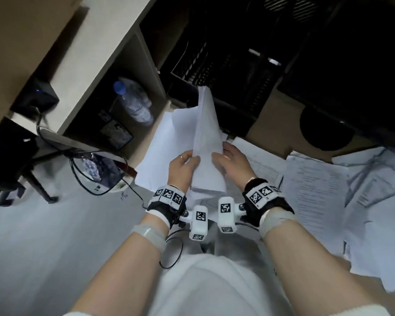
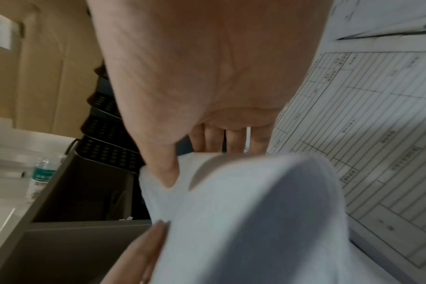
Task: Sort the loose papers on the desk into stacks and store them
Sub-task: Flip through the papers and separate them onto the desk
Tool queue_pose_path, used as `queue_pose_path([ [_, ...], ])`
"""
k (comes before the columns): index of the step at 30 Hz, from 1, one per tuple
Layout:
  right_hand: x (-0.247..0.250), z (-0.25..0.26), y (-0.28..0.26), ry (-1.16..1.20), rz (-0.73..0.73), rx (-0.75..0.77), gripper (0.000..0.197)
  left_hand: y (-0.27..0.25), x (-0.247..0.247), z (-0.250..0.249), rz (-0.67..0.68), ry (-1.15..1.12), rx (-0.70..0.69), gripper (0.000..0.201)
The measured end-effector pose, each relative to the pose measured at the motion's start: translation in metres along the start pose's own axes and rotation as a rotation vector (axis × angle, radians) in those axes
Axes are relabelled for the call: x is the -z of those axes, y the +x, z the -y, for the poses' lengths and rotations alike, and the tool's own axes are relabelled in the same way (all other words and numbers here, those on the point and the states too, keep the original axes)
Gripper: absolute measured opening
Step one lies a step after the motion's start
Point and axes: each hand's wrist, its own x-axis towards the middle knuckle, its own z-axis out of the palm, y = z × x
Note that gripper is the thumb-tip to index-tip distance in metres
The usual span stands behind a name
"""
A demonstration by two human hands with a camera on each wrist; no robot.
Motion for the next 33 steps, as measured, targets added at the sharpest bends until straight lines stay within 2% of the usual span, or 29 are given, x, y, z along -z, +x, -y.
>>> queue_pose_path([
  [1, -0.001, -0.001, -0.008, -0.005, -0.032, 0.021, 0.045, -0.002, 0.001, 0.001, 0.023, -0.027, 0.007, 0.012],
  [3, -0.002, -0.005, -0.024, -0.041, -0.086, 0.053, 0.059, -0.007, 0.003, 0.002, 0.077, -0.027, 0.003, 0.021],
  [5, 0.001, -0.009, -0.038, -0.039, -0.124, 0.076, 0.058, -0.016, 0.001, 0.001, 0.136, 0.000, -0.024, 0.025],
  [9, 0.012, -0.012, -0.061, -0.046, -0.144, 0.126, 0.052, -0.035, -0.011, 0.000, 0.189, 0.014, -0.083, 0.015],
  [13, 0.030, -0.009, -0.081, -0.019, -0.119, 0.130, 0.065, -0.051, -0.030, -0.003, 0.254, 0.003, -0.102, 0.009],
  [15, 0.043, -0.006, -0.092, -0.033, -0.094, 0.144, 0.071, -0.059, -0.042, -0.004, 0.251, -0.018, -0.093, 0.009],
  [19, 0.081, -0.011, -0.110, -0.012, -0.044, 0.150, 0.078, -0.072, -0.075, 0.008, 0.239, 0.005, -0.090, 0.034],
  [23, 0.126, -0.027, -0.124, 0.012, 0.012, 0.141, 0.089, -0.095, -0.117, 0.024, 0.203, 0.055, -0.134, 0.028],
  [26, 0.159, -0.039, -0.135, 0.002, 0.025, 0.149, 0.094, -0.112, -0.147, 0.036, 0.156, 0.090, -0.146, 0.037],
  [28, 0.178, -0.044, -0.140, -0.016, 0.036, 0.162, 0.094, -0.122, -0.164, 0.042, 0.151, 0.104, -0.152, 0.044],
  [33, 0.214, -0.050, -0.148, -0.017, 0.064, 0.159, 0.085, -0.142, -0.194, 0.048, 0.123, 0.163, -0.212, 0.044],
])
